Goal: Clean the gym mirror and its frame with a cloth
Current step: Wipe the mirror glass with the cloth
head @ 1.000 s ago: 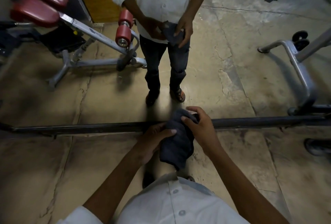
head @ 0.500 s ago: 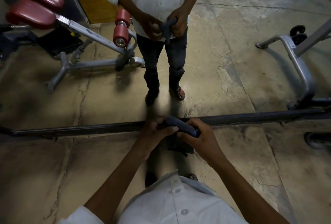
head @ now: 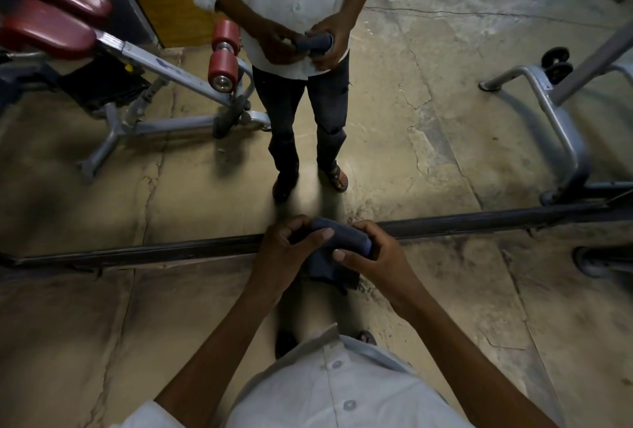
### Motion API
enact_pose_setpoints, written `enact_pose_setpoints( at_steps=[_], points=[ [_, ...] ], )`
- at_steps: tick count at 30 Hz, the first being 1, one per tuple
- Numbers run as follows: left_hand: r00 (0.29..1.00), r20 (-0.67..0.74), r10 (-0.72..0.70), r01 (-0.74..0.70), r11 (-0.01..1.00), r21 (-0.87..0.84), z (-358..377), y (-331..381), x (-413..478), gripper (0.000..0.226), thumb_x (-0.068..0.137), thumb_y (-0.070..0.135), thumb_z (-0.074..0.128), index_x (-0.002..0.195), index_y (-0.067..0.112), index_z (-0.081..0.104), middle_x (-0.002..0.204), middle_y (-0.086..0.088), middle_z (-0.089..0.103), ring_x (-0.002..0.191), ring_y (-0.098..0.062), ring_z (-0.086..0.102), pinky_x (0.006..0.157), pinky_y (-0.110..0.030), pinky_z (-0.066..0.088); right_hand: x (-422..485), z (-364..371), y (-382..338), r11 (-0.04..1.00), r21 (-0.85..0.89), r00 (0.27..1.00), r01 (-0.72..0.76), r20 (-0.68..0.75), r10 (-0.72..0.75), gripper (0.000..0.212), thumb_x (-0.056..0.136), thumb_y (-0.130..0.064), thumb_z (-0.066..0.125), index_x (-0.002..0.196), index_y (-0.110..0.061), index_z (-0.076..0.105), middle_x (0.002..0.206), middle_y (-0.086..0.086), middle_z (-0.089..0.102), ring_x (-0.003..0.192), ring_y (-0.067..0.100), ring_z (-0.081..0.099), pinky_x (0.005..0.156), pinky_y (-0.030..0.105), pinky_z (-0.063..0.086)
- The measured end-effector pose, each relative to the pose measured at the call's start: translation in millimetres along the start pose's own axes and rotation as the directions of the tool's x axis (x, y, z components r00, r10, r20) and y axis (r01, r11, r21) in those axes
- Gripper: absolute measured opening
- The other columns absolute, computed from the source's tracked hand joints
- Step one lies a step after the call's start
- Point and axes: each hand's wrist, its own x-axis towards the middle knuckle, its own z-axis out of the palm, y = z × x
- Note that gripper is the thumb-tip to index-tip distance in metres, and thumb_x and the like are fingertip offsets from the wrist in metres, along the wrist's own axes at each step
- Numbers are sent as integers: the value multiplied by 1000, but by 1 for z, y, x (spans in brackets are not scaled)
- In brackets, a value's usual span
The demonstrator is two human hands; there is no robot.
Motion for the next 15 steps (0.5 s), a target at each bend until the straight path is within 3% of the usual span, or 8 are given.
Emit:
enact_pose_setpoints(
  at_steps=[2,5,7,12,15],
  points=[
    [1000,5,-7,7,999,-31,1,-2,-1,12,93,14,78,102,20,74,96,5,80,91,-7,75,75,-22,60,1,3,-1,998,55,997,22,-70,-18,34,85,-22,81,113,-8,66,102,3,75,97,20,72,77,30,59],
    [998,60,-31,35,997,-76,5,5,-3,28,91,5,77,113,18,66,96,10,80,91,-8,76,70,-22,61,7,1,-3,985,175,992,6,-126,16,36,86,-22,84,111,-4,65,101,11,74,96,28,71,78,33,60],
    [995,93,-34,43,993,-106,5,6,-3,33,91,-2,75,117,16,61,94,9,81,89,-9,77,68,-23,62,11,-2,-3,971,235,996,-34,-76,54,39,83,-20,77,116,-3,64,110,22,71,104,36,69,84,38,61],
    [993,114,2,4,999,-53,-2,16,1,35,94,1,72,120,19,58,94,9,81,89,-10,78,69,-21,61,12,-2,-12,876,443,976,-190,181,120,63,84,-14,73,145,-12,55,140,18,66,131,34,62,110,47,52],
    [996,70,58,-62,996,69,-9,27,9,34,94,8,77,116,28,60,96,16,79,94,-7,76,73,-18,59,20,6,-22,883,398,968,-250,132,215,78,78,-37,88,141,-5,56,139,27,63,130,44,60,114,62,45]
  ],
)
